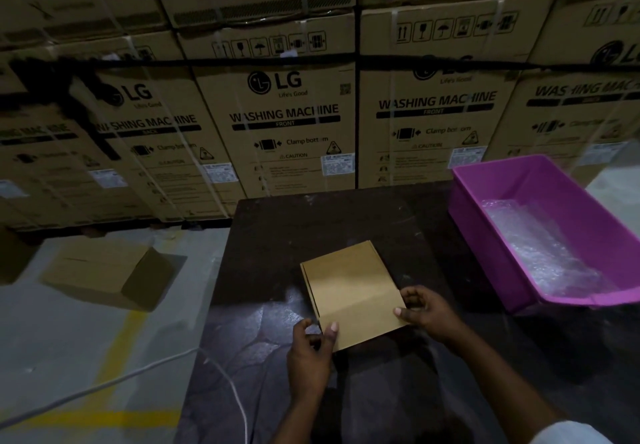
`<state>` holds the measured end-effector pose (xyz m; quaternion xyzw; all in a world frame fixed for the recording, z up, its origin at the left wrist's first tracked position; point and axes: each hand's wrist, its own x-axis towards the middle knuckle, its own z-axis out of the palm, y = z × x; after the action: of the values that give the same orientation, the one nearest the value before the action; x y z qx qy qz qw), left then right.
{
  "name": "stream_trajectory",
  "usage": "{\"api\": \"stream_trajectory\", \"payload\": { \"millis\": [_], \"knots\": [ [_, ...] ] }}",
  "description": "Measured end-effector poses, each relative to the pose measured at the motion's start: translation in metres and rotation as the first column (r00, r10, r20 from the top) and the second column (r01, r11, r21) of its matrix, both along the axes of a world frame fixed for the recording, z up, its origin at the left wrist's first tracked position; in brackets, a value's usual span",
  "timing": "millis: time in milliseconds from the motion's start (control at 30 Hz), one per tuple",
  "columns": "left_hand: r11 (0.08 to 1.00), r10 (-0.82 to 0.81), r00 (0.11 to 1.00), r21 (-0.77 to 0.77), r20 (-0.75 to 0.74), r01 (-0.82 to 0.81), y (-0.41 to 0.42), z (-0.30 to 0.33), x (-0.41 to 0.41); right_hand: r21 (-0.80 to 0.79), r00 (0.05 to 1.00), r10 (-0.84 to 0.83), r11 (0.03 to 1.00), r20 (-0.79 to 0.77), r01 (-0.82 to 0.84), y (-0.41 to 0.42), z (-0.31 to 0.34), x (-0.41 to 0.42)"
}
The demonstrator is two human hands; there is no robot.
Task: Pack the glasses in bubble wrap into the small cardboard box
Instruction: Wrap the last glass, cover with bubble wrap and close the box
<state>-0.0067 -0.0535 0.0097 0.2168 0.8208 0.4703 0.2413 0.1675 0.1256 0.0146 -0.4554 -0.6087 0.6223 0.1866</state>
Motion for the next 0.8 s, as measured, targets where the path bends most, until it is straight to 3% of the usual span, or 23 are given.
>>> {"api": "stream_trajectory", "payload": {
  "millis": [567, 633, 800],
  "knots": [
    [0.99, -0.113, 0.99, 0.079, -0.087, 0.12, 0.002, 0.0, -0.013, 0.032, 0.995, -0.101, 0.994, 0.017, 0.1, -0.008, -0.006, 0.002],
    [0.979, -0.171, 0.984, 0.1, -0.048, 0.175, 0.004, -0.001, -0.017, 0.048, 0.998, -0.034, 0.998, 0.046, 0.031, -0.007, 0.001, 0.002],
    [0.95, -0.3, 0.954, 0.085, -0.019, 0.301, 0.01, 0.004, -0.026, 0.128, 0.93, 0.304, 0.934, 0.206, -0.334, 0.011, 0.023, -0.004]
  ]
}}
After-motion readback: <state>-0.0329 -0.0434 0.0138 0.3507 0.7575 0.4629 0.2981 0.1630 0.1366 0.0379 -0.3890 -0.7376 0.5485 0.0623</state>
